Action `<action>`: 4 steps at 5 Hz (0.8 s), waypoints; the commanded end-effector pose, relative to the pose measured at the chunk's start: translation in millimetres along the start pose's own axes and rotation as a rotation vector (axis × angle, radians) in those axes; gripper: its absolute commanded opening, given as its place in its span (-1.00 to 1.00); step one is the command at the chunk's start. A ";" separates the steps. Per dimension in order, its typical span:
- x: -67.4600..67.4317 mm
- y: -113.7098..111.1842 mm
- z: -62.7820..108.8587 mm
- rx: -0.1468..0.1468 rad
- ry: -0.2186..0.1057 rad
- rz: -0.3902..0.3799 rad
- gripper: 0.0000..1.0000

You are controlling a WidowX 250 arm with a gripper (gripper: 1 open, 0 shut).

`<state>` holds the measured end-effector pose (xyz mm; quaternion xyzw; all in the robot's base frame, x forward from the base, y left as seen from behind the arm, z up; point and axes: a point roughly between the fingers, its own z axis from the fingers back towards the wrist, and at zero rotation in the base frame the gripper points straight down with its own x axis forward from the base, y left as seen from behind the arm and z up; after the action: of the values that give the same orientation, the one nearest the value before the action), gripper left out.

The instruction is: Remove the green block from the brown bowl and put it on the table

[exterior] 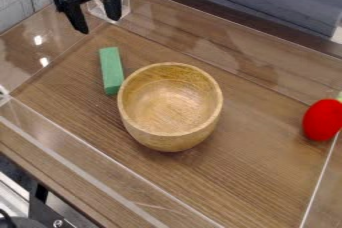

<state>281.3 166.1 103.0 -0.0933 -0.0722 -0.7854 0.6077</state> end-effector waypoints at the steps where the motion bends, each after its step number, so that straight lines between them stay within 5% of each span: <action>1: 6.9 -4.6 39.6 0.063 0.063 -0.034 1.00; 2: 12.5 4.2 38.4 0.080 0.055 0.030 1.00; 3: 16.2 13.5 31.0 0.090 0.059 0.094 -1.00; 4: 21.7 9.4 30.4 0.096 0.062 0.138 1.00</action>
<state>284.4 151.1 112.6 -0.0850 -0.0775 -0.7341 0.6693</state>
